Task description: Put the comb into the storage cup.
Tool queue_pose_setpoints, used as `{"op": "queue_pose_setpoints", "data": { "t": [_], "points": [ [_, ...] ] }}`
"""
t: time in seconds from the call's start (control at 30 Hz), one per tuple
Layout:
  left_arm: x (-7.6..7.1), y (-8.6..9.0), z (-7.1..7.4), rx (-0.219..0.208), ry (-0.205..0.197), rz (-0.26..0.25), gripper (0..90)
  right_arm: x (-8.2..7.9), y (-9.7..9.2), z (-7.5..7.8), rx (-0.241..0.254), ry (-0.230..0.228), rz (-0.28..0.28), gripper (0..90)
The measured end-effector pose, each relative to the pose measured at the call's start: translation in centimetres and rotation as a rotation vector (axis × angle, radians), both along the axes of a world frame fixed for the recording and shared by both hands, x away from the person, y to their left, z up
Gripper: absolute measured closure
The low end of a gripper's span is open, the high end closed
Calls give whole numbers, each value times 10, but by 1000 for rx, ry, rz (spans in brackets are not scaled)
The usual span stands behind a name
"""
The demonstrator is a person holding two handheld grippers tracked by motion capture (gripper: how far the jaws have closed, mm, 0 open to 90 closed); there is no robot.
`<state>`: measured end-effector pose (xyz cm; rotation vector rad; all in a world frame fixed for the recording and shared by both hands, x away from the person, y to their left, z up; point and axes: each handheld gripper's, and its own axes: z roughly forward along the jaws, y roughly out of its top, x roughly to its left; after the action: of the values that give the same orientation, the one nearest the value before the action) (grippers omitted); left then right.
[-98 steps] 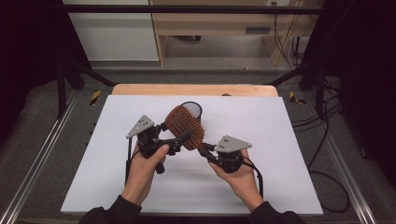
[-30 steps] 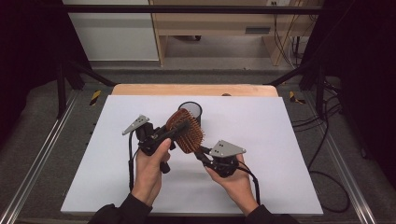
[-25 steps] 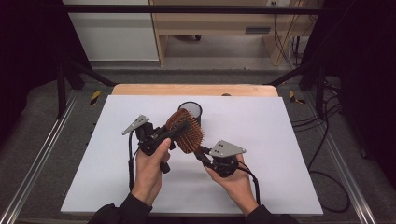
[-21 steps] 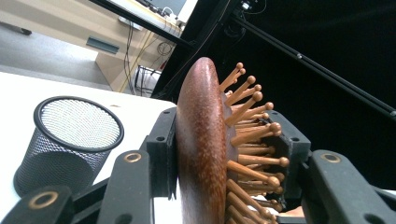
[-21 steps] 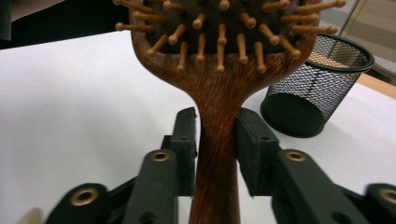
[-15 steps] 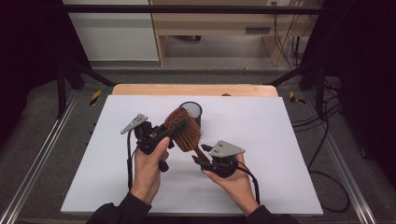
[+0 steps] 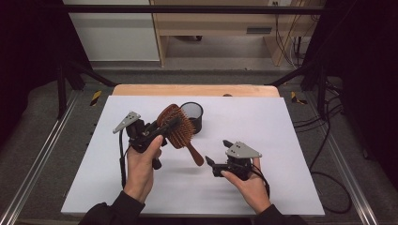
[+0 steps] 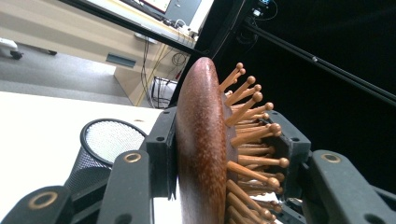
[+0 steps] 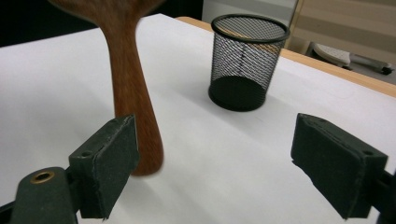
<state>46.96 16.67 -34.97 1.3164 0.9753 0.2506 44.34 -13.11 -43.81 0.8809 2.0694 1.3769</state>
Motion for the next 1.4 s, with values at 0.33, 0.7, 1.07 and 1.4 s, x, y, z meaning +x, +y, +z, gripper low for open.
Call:
{"op": "queue_pose_setpoints", "data": {
  "t": [0.33,0.7,1.07,1.4],
  "points": [
    [1,5,13,5,-21,7,520,-6,-48,-4,23,29,-14,99],
    [8,7,37,14,-59,16,520,-17,-79,-1,96,43,-65,52],
    [19,4,47,49,-57,24,519,-17,-83,-5,101,41,-56,41],
    [23,2,47,49,-60,23,519,-18,-81,-6,101,42,-47,39]
  ]
}}
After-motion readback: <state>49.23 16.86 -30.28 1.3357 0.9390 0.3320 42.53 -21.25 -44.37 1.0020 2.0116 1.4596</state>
